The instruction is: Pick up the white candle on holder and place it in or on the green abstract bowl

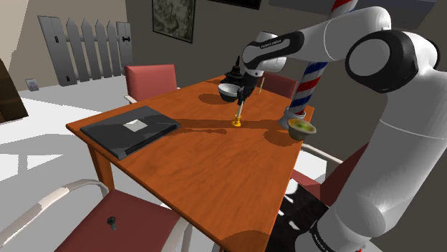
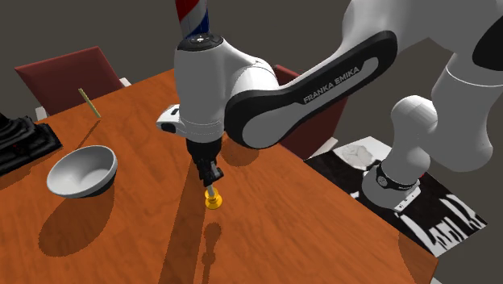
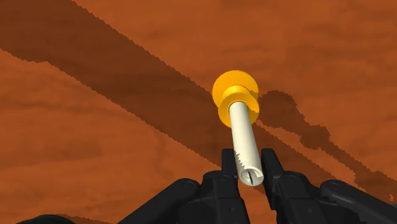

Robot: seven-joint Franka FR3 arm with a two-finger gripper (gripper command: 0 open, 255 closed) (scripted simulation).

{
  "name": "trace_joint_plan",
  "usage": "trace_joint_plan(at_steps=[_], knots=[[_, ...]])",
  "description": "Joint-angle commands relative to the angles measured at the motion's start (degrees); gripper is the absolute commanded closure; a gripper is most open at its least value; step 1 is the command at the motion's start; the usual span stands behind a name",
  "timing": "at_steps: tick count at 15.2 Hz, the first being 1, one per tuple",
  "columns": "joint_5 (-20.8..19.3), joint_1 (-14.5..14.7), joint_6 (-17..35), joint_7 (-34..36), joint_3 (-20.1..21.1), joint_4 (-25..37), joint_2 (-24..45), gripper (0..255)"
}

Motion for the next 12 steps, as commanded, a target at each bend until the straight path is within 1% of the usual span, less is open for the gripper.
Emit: trace_joint_plan(at_steps=[1, 12], knots=[[-0.2, 0.0, -1.4, 0.1, -0.1, 0.9, -0.5, 255], [-0.8, 0.0, -9.4, 0.8, -0.2, 7.2, -2.2, 255]])
